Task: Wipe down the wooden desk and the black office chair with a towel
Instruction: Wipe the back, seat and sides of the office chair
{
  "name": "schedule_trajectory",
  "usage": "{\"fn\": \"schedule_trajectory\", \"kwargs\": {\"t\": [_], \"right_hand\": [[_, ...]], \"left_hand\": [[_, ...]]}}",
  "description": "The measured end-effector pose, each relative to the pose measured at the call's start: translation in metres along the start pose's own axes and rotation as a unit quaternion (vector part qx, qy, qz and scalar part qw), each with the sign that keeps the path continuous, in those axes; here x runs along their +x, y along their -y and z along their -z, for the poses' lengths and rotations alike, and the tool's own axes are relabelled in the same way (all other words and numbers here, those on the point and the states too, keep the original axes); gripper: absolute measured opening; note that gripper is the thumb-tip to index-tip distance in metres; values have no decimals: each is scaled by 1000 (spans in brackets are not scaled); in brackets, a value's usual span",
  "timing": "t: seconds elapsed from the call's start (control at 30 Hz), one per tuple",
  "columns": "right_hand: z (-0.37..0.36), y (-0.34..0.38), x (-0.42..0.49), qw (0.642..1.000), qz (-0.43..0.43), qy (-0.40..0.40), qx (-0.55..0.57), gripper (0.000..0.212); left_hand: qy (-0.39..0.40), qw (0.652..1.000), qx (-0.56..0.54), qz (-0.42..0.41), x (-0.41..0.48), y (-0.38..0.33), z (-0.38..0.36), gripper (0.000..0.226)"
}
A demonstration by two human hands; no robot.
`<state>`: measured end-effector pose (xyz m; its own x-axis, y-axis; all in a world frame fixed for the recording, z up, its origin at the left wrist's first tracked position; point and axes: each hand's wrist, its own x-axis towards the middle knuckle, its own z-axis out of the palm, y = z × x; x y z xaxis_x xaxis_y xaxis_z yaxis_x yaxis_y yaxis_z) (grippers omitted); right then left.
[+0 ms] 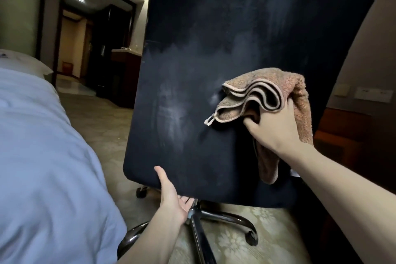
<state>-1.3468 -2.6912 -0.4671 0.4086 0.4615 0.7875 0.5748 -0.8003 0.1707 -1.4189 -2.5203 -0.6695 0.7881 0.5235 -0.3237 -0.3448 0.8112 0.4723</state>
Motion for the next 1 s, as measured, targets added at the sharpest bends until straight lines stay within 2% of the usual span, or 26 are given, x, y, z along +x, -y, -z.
{"fn": "schedule_trajectory", "kwargs": {"t": [0.2,0.27,0.37,0.5,0.57,0.67,0.73,0.87,1.0], "right_hand": [[36,16,-18,999,23,-39,11,57],[53,27,-12,999,24,-46,8,68],[82,46,8,993,35,-104,30,77],[111,53,48,978,106,-177,41,83],[115,51,72,972,147,-182,18,89],[101,49,97,969,188,-159,36,104],[81,49,102,963,182,-182,79,107],[41,52,87,940,188,-251,138,93],[-1,63,31,920,212,-231,235,78]], "left_hand": [[-22,999,-8,-23,-29,-9,19,114],[-28,999,-11,-35,-45,-16,25,114],[-42,998,-16,-46,-62,-27,33,113],[-29,998,-11,-52,-66,-26,39,123],[-36,998,-1,-52,-63,-21,35,128],[-36,998,1,-52,-57,-12,34,122],[-22,999,9,-47,-53,-8,38,122],[-17,997,32,-70,-55,4,37,119],[-33,993,19,-112,-66,18,25,103]]}}
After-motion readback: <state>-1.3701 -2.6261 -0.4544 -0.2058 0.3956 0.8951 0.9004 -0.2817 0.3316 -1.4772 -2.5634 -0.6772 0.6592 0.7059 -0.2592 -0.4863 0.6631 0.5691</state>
